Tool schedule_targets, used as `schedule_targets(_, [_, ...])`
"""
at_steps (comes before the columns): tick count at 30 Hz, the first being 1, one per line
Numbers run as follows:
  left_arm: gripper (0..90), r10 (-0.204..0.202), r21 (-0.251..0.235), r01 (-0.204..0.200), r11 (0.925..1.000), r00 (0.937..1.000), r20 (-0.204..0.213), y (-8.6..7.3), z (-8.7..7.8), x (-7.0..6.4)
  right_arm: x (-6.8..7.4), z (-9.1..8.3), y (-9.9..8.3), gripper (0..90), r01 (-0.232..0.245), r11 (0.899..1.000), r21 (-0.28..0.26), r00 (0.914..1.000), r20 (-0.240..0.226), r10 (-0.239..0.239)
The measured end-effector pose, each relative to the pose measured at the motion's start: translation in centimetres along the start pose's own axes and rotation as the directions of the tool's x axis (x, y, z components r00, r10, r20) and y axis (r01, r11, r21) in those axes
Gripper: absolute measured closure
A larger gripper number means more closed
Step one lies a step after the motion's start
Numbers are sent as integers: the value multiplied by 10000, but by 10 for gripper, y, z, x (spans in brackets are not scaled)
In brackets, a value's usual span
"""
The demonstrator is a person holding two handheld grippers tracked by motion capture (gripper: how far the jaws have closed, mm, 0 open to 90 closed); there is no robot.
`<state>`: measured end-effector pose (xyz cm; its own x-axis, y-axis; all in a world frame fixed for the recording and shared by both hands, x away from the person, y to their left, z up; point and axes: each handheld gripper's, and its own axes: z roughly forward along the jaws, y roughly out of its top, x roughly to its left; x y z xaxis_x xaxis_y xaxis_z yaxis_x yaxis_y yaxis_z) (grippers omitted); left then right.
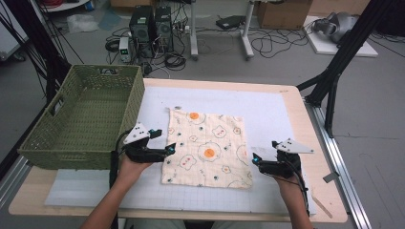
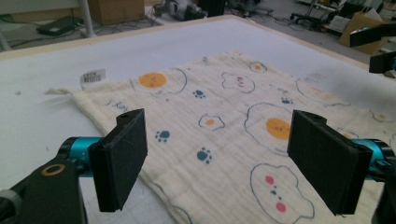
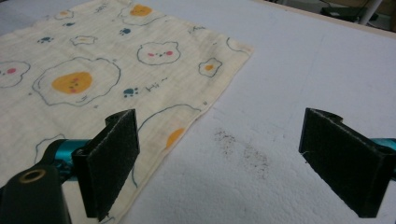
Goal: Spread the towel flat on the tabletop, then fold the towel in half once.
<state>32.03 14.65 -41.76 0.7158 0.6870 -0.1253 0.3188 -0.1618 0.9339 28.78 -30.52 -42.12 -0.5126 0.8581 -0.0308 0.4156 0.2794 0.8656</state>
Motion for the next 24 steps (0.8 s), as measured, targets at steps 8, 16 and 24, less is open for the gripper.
schedule_targets(8, [208, -116, -43, 115, 9999, 9998, -162, -4, -4, 3, -3, -3, 1, 115, -5, 9995, -325, 10000, 58, 7])
schedule_targets(16, [209, -193, 192, 198, 9996, 9996, -226, -6, -2, 2, -2, -5, 0, 115, 47, 9992, -401, 10000, 79, -44])
schedule_targets(24, [209, -302, 229, 306, 9993, 9993, -211, -6, -2, 3, -3, -3, 1, 115, -81, 9991, -424, 10000, 13, 82])
